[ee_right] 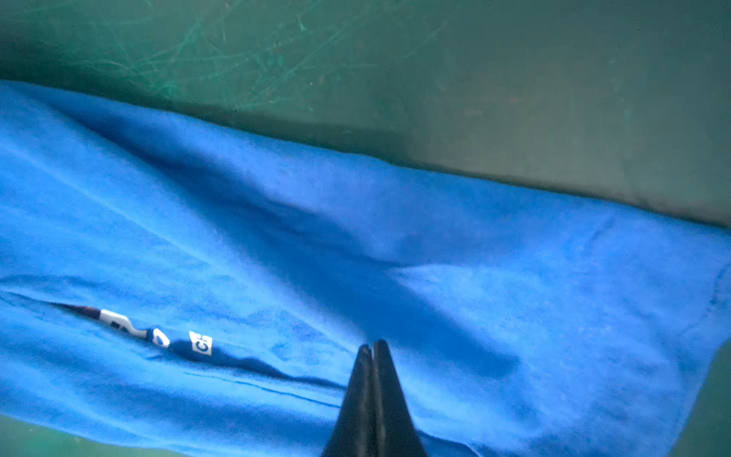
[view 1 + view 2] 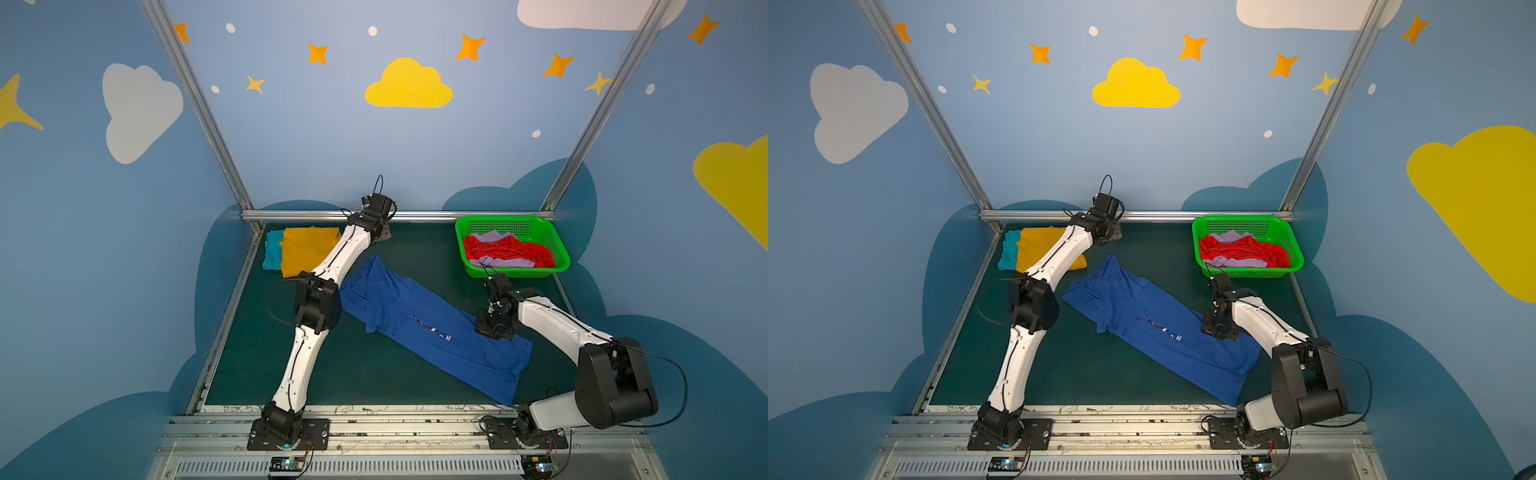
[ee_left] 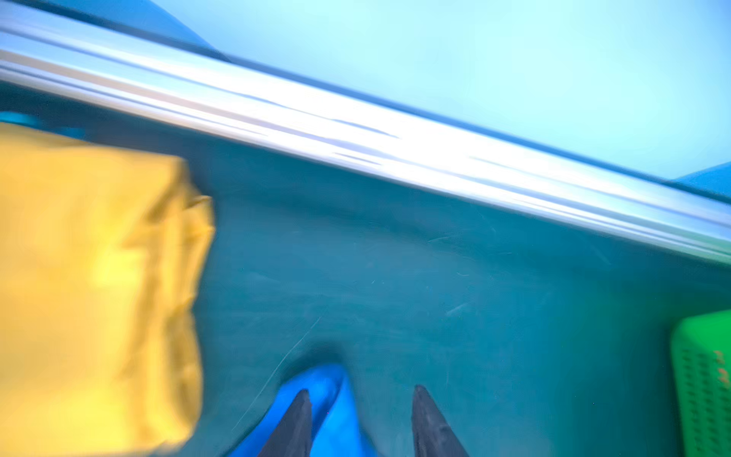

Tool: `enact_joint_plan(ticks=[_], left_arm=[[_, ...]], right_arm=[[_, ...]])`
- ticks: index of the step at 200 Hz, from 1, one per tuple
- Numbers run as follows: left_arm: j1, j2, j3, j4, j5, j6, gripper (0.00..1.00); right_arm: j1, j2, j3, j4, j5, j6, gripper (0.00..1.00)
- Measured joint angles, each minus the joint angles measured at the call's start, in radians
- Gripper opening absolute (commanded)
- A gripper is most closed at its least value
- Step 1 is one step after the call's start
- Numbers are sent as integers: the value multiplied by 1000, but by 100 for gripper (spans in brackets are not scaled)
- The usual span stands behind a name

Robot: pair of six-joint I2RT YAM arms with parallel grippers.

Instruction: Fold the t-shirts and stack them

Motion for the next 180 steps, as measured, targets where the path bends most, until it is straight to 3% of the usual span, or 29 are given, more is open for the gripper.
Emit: enact_joint_plan(ticks=[11, 27, 51, 100, 154, 180], left_arm=[[-13, -172, -251, 51, 0, -25, 60], [-30, -385, -560, 117, 4, -72, 60], [-27, -478, -763, 152, 40, -134, 50], [-6, -288, -776, 177, 103, -181, 50], [25, -129, -607, 201, 159, -190, 50], [46, -42, -472, 214, 195, -174, 59]], right_arm=[[0, 2, -1, -4, 1, 8, 0], [-5, 3, -16, -3, -2, 25, 0], [-12, 10, -62, -3, -8, 54, 0], [15, 6, -135, -1, -19, 125, 0], [230, -23, -161, -13, -2, 246, 0], [320, 10, -132, -32, -3, 282, 0]])
